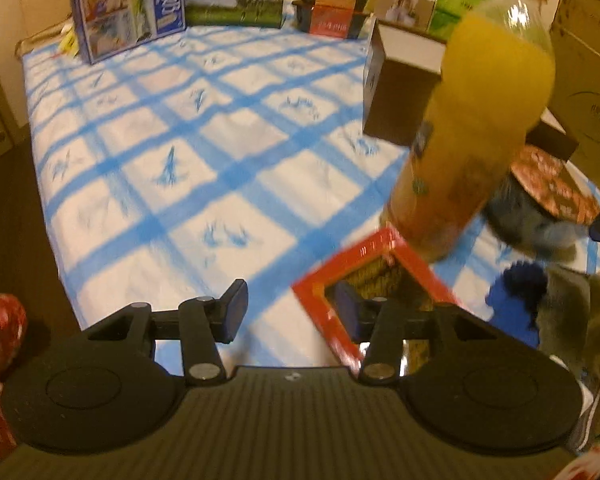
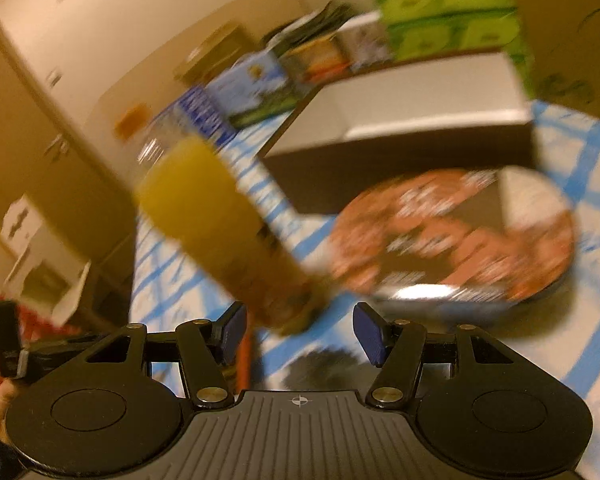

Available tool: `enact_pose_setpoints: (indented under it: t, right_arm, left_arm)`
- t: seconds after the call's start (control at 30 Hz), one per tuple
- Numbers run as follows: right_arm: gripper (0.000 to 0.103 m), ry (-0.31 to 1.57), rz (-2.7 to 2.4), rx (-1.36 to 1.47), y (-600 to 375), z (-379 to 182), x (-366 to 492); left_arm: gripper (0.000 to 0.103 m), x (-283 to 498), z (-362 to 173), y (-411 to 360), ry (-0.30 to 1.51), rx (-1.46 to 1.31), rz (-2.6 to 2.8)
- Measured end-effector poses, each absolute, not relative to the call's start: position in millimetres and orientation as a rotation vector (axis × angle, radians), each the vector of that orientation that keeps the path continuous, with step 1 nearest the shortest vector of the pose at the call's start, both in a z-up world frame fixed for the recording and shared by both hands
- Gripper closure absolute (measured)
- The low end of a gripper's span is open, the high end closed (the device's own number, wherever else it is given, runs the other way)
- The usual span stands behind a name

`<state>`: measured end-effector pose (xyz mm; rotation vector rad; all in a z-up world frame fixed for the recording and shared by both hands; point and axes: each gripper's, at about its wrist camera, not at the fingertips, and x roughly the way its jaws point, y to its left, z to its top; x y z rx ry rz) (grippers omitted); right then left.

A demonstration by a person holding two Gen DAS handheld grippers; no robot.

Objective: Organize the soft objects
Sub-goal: 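Move the right tool to the red snack packet and grasp its edge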

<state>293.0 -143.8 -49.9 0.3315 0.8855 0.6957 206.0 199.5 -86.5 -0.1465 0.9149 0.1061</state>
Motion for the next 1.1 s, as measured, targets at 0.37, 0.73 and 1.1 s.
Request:
enact_pose_setpoints:
  t: [0.37,0.73,1.1]
  right_arm:
    - [0.061,1.042,0.832,0.243,-58,-98,286]
    - [0.067,1.157,0.855,0.240,-22,-136,302]
    - [0.088,1.108,0.974,0.231,3,-118,282]
  left_arm:
    - [0.072,195,-124,180,0.985,-0.204,0.119]
    - [0.082,199,-141,176,1.003,-0.210,0.114]
    - [0.083,193,-140,194,0.993,-0.242,0.162]
